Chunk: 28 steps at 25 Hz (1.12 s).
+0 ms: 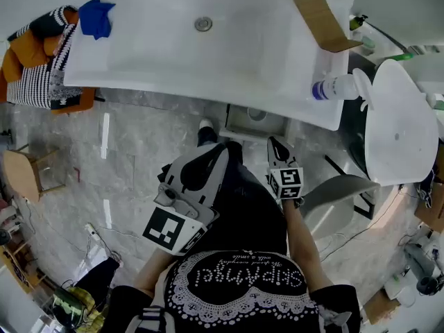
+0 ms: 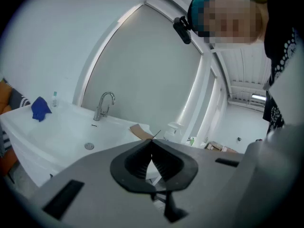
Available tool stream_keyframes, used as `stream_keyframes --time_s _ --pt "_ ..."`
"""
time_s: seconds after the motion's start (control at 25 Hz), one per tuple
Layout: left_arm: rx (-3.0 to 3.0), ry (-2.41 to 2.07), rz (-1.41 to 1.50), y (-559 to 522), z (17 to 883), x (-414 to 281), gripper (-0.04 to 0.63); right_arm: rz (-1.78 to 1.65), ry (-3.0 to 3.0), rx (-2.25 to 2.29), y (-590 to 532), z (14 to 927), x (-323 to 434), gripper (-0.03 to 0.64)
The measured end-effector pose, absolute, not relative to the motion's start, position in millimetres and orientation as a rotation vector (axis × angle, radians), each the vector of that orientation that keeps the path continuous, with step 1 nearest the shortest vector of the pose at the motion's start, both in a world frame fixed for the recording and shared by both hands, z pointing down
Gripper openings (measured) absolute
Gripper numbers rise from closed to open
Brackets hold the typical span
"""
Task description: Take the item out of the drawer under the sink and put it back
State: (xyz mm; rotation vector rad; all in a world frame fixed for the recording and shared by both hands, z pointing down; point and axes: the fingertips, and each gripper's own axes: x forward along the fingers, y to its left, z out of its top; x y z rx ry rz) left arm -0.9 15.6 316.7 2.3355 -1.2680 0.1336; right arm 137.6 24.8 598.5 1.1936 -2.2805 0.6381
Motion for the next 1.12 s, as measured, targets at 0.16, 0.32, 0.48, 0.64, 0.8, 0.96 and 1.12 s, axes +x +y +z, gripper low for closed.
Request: stream_keyframes --time_s 0.16,0.32,0.48,0.64,0.8,0.96,1.12 --pt "2.357 -1.297 0.110 14 307 -3 0.005 0.572 -2.341 1.155 19 574 133 0.018" --pt "2.378 -1.347 0.075 14 293 -13 0.005 0.519 -2.391 1.149 8 552 128 0.018" --pt "2.388 -1.392 0.072 17 285 -24 0.005 0.478 -2.437 1.165 -2 529 126 0.018" --pt "2.394 -1.450 0.052 20 278 -33 0.005 0.436 -2.484 1.215 -12 501 131 0.018" --pt "2.344 -1.557 0.008 19 271 -55 0.005 0.398 -2.523 1.293 -23 471 138 0.018" --pt "2.308 -1.644 0.005 20 268 -74 0.005 0.365 -2.565 1.346 -31 443 142 0.018" --pt "2.293 -1.674 0.021 28 270 -87 0.005 0.338 -2.611 1.356 -27 420 138 0.018"
